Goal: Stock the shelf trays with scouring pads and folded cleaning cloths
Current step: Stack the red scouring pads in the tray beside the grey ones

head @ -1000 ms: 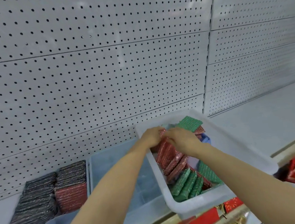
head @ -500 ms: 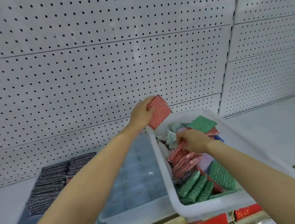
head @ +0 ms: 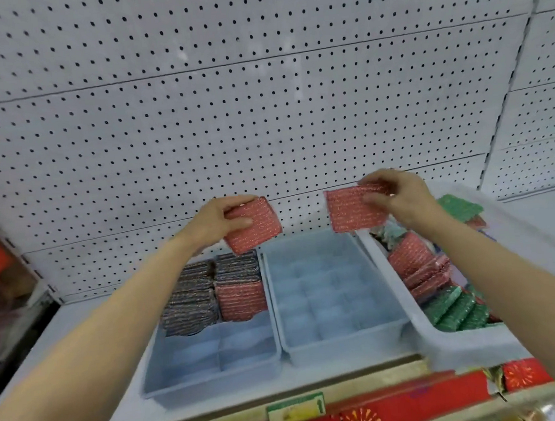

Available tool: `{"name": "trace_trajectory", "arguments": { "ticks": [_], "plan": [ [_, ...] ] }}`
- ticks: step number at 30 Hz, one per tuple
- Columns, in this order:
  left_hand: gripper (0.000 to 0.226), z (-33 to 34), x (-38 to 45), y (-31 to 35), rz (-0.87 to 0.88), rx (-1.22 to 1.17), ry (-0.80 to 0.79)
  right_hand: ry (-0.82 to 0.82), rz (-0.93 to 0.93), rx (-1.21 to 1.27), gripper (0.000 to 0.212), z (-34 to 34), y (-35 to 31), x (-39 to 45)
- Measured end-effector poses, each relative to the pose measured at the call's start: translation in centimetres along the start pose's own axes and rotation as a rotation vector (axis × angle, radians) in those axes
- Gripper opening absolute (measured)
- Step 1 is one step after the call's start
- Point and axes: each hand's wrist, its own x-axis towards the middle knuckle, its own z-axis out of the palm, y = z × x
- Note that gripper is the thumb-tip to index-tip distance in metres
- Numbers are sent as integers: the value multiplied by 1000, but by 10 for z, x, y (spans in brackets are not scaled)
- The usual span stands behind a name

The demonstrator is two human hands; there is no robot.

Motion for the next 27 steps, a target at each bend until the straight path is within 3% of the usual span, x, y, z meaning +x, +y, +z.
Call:
{"name": "trace_trajectory", "arguments": {
  "ticks": [7,11,14,16,19,22,27],
  "plan": [
    [51,-9,-40,-63,-67,198,-187,-129,-56,110,26,89,-41,-22],
    [52,21,-49,-99,9,412,-156,-163,-45,137,28,124,-48,-36],
    [40,48,-53,-118,98,525,-120,-198,-39,121,29,144,-51,-46],
    [29,57,-54,-126,116,449,-54,-230,-23,117,28,153,-51,-52],
    [31,62,-55,-129,54,271,43,-274,-25,99,32,161,-53,-60],
    [30,56,-56,-125,121,223,21,-321,-67,-32,44,170,-53,-63],
    [54,17,-57,-149,131,306,-10,-334,-148,-236,44,190,-51,-67]
  ]
}}
